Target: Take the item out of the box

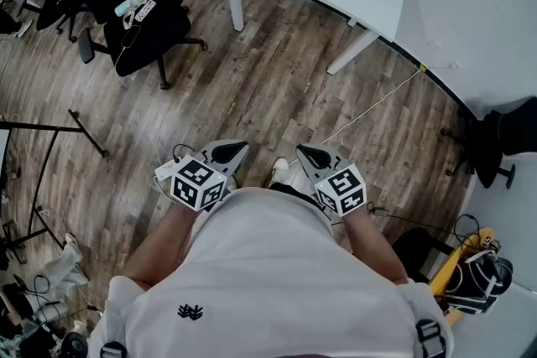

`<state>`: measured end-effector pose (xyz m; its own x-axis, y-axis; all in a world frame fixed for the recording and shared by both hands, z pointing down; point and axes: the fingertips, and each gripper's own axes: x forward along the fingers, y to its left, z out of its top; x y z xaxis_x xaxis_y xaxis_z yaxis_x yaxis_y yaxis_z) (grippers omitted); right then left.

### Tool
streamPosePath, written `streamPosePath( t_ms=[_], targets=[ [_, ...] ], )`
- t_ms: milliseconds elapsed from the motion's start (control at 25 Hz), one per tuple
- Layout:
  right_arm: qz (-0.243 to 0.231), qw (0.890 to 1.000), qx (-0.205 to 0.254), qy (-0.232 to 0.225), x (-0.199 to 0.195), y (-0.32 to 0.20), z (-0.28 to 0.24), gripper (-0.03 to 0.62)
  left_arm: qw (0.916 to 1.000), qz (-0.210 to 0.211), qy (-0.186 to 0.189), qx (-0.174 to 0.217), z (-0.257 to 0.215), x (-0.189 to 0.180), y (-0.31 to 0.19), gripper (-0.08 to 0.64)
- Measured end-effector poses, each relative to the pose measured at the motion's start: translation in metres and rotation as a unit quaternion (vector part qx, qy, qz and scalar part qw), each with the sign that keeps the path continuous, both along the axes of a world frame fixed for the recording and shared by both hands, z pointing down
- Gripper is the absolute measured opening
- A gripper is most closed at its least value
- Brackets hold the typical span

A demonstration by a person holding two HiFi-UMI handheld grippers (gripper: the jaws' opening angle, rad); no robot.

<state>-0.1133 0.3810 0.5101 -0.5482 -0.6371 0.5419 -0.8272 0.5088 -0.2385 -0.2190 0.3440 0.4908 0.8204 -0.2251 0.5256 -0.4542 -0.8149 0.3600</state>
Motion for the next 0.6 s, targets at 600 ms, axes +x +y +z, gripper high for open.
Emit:
streamPosePath(
  t_ms=[600],
  targets=[
    [0.014,1.0,0.0,-0.026,0.12,-0.043,0.017,0.009,0.9983,-0.003,-0.049,0.03,0.0,0.103,-0.048,0.008]
  ],
)
